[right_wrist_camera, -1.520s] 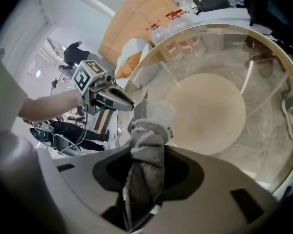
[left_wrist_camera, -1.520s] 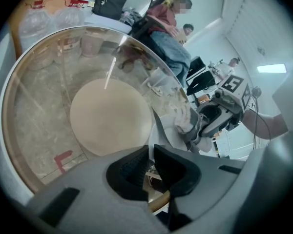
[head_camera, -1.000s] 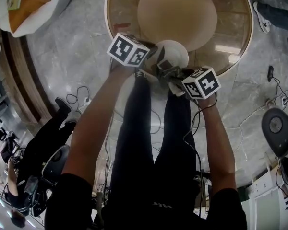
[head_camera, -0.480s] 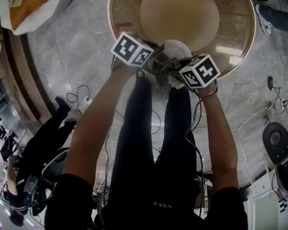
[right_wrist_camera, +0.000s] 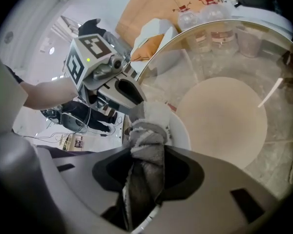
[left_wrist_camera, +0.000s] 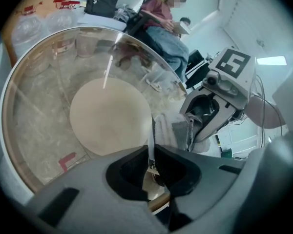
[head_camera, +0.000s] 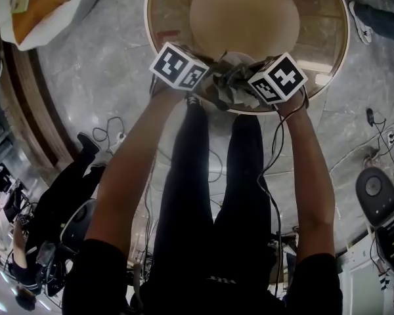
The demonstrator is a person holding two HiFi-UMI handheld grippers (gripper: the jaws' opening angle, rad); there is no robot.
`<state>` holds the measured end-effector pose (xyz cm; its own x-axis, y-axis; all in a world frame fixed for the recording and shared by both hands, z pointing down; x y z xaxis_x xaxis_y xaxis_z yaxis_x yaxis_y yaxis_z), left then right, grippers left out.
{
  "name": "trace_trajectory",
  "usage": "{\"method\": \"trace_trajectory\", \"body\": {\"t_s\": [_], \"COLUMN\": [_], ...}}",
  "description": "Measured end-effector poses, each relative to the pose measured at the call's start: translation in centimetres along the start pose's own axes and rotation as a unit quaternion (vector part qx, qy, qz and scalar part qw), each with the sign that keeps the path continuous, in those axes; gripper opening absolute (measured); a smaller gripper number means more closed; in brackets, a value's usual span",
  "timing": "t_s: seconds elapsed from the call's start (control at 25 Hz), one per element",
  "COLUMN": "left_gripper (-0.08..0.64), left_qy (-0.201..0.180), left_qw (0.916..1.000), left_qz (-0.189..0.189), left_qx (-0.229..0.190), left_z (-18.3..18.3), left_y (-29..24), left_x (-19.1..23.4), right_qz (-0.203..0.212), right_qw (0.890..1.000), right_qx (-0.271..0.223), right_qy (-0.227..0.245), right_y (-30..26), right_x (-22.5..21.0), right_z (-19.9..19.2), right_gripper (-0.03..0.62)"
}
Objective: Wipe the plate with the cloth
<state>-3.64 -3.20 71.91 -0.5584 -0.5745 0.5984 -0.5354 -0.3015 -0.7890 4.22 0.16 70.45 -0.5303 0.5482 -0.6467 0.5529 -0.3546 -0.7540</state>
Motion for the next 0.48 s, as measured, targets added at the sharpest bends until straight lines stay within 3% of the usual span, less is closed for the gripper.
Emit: {"method": "trace_trajectory", "body": {"t_s": [0.24,0.48], "left_gripper": [0.034,0.034], "left_qy": [0.008,0.003], "left_qw": [1.0000,1.0000], "left_qz": [-0.004,0.005], "left_qx": [-0.003,-0.007], "left_z": [-0.3,0.3], "left_y": [-0.1,-0.2], "left_x": [0.2,-0.5], "right_qz": [-0.016,-0.021], "right_qw": [0.992,0.990], "right_qx": [-0.102,-0.094], "right_qy": [-0.075,-0.100], "right_y": [3.9,4.1], "right_x": [-3.4,-2.3], "right_z": [-0.8,-5.7], "right_gripper": [0.146,0.146]}}
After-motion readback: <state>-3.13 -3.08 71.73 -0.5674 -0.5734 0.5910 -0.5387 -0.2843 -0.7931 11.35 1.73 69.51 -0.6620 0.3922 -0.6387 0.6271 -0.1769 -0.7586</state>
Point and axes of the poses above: the fingertips, and each gripper's own axes: y backward along the fingers, x to its left, z out of its top, the point moved 2 cm from there along y, backward along the fingers, and after that the axes turned 4 degrees about x, right-handed, at the moved point
